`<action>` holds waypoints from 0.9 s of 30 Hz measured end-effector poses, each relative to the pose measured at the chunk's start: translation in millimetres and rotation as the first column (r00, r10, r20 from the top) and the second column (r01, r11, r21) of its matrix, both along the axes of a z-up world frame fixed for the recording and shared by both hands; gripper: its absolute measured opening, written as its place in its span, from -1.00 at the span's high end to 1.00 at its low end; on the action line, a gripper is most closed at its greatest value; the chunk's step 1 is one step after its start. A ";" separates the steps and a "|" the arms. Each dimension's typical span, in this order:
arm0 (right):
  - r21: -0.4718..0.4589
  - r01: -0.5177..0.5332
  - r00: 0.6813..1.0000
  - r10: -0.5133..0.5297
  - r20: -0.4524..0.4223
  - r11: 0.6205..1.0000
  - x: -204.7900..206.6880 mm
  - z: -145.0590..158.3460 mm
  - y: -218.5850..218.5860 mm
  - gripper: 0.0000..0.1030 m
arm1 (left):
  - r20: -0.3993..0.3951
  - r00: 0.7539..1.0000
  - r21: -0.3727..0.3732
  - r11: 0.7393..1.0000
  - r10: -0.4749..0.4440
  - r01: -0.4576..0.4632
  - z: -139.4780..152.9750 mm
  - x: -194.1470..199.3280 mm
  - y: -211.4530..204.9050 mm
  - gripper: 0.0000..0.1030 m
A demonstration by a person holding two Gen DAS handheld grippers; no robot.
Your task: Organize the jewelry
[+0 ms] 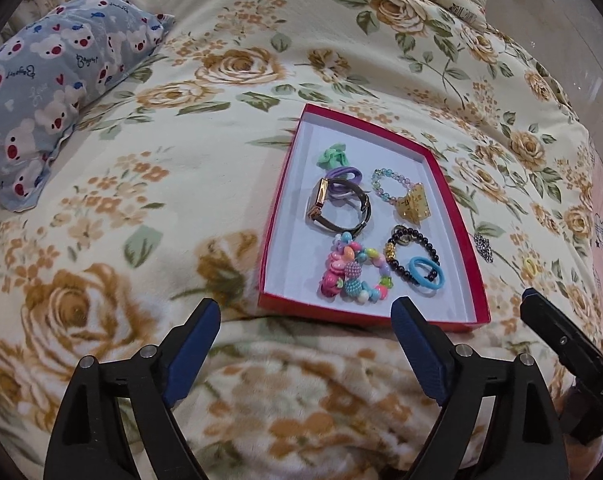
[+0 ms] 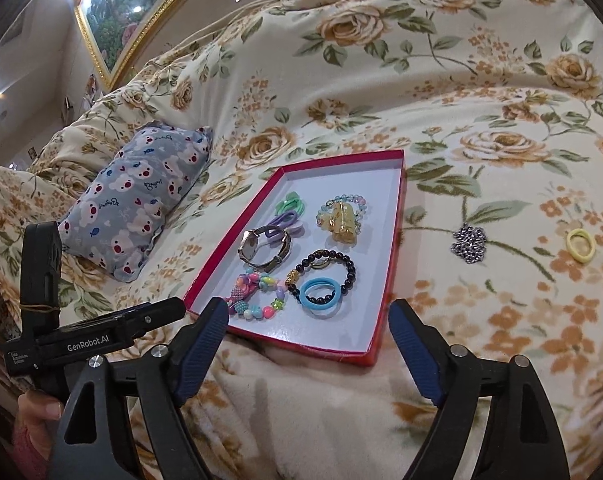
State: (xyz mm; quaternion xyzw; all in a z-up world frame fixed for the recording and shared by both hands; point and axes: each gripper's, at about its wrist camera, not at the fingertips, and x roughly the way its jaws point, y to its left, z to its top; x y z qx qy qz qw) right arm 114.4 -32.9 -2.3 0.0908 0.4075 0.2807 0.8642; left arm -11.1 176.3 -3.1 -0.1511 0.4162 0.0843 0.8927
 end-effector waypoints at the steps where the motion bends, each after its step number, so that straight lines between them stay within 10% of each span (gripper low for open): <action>1: -0.008 -0.001 1.000 0.001 0.006 1.000 -1.6 1.4 -0.6 -0.67 | 0.002 1.000 0.010 1.000 -0.001 0.001 0.8 -2.6 -1.2 -0.74; 13: -0.181 -0.072 0.982 0.101 0.159 0.981 -5.9 44.7 10.7 -0.99 | 0.124 0.990 0.224 0.974 -0.063 0.034 36.0 -27.0 -26.7 -0.99; 27: -0.141 0.015 0.994 0.001 0.111 0.990 -18.7 14.5 -4.1 -0.99 | 0.084 0.996 0.256 0.967 -0.037 0.014 21.6 -37.1 -42.3 -0.99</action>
